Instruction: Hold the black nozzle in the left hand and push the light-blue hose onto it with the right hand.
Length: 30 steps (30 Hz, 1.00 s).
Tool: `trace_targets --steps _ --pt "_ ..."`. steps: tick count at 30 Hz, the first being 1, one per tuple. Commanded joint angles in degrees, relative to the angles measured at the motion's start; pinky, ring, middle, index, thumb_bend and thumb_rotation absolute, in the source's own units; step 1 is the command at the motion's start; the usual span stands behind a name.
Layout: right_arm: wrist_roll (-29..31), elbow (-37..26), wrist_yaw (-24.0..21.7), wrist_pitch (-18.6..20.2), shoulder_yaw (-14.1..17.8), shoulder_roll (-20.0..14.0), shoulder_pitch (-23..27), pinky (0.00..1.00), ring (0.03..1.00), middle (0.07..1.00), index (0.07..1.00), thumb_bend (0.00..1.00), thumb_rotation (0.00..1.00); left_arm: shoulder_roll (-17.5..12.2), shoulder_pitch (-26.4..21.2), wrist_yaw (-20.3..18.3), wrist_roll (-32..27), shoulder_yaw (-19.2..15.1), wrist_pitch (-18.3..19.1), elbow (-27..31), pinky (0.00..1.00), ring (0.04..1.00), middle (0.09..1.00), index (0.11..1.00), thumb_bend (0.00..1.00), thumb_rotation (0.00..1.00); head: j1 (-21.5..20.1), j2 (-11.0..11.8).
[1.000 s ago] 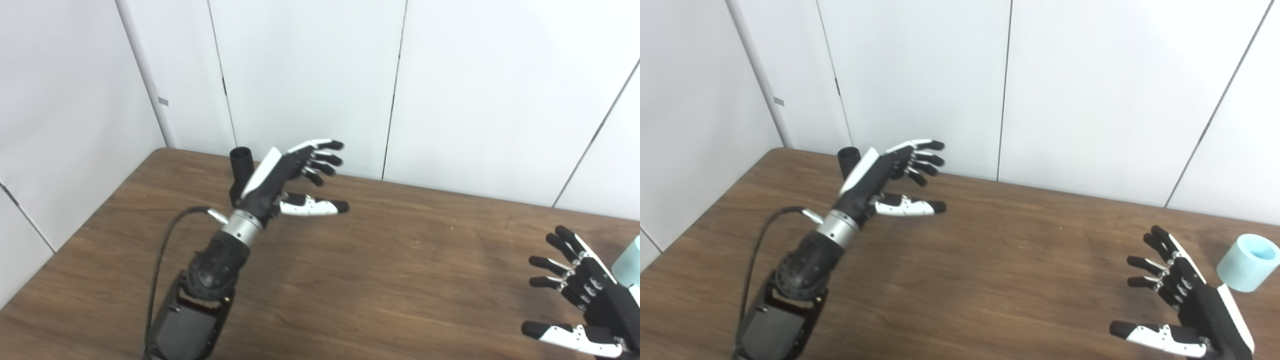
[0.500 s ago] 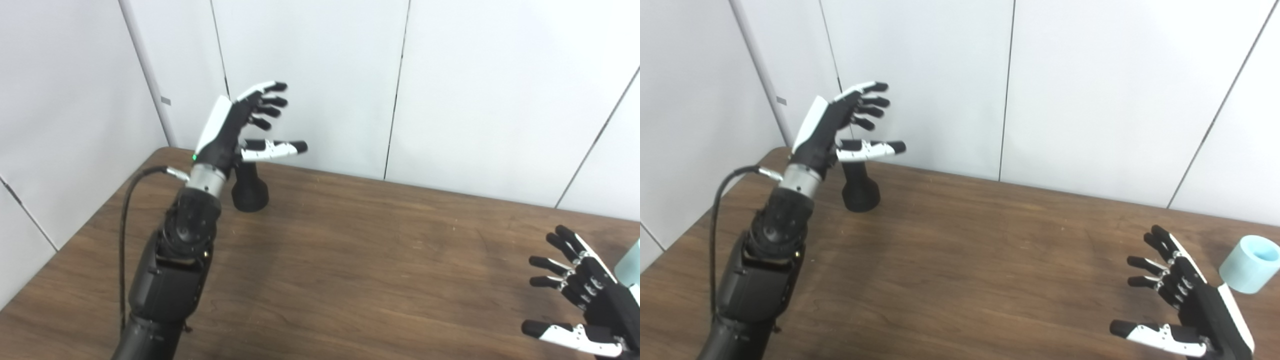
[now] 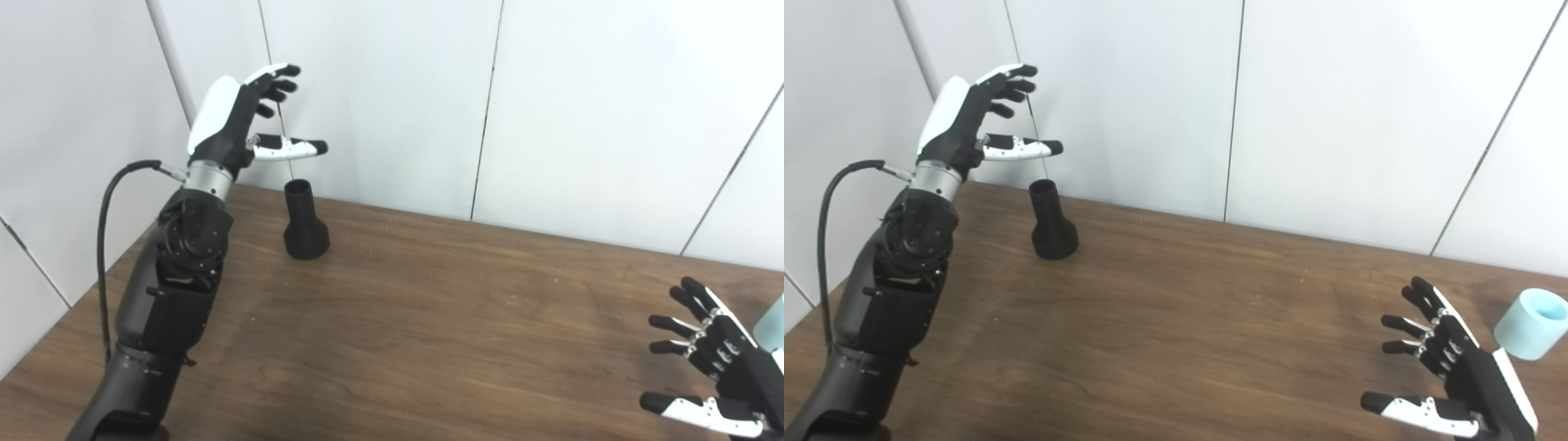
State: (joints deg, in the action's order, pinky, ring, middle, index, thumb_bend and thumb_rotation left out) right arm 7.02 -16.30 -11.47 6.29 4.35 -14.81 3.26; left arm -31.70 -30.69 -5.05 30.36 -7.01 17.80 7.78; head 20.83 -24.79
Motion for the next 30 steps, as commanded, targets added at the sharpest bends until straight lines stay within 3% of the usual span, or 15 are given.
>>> trace_targets --steps 1,5,8,12,17,23,30 --pt "0.6 -0.8 0.1 -2.7 0.8 -0.6 1.5 0.62 0.769 0.921 0.935 0.80 0.06 -3.2 -2.1 1.2 4.3 0.8 1.2 0.1 0.65 0.783 0.781 0.764 0.77 0.21 0.1 -0.1" --pt "0.5 -0.8 0.2 -2.8 0.8 -0.6 1.4 0.62 0.768 0.921 0.935 0.79 0.06 -4.8 -1.9 -1.0 9.4 2.8 6.8 -0.3 0.66 0.783 0.784 0.793 0.90 0.28 -0.2 -0.1" --pt "0.2 -1.1 0.3 -2.8 0.8 -0.6 1.3 0.62 0.765 0.919 0.932 0.80 0.06 -3.7 -1.5 -2.3 7.7 1.9 8.7 -0.2 0.69 0.824 0.800 0.798 0.94 0.31 -0.3 -0.2" --pt "0.2 -1.3 0.3 -2.6 0.8 -0.7 1.2 0.61 0.760 0.915 0.927 0.80 0.06 -2.3 -1.1 -4.8 9.2 0.9 9.1 -0.3 0.76 0.870 0.825 0.794 0.97 0.32 -0.3 -0.2" --pt "0.2 -1.2 0.3 -2.7 0.9 -0.7 1.2 0.61 0.758 0.914 0.925 0.80 0.06 -0.4 -0.9 -9.5 12.1 -1.0 9.1 -1.1 0.98 0.940 0.867 0.921 1.00 0.32 -0.4 -0.2" --pt "0.1 -1.7 0.5 -2.5 0.9 -0.7 1.1 0.59 0.749 0.907 0.920 0.81 0.07 1.0 -0.5 -14.8 15.1 -1.3 9.1 -3.2 1.00 0.997 0.931 0.994 1.00 0.34 -0.7 -0.4" --pt "0.3 -1.7 0.6 -2.8 1.0 -0.7 0.9 0.58 0.737 0.897 0.912 0.82 0.09 2.3 -0.2 -15.8 15.1 -1.8 9.1 -5.6 1.00 1.000 0.948 0.969 1.00 0.32 -0.9 -0.6"
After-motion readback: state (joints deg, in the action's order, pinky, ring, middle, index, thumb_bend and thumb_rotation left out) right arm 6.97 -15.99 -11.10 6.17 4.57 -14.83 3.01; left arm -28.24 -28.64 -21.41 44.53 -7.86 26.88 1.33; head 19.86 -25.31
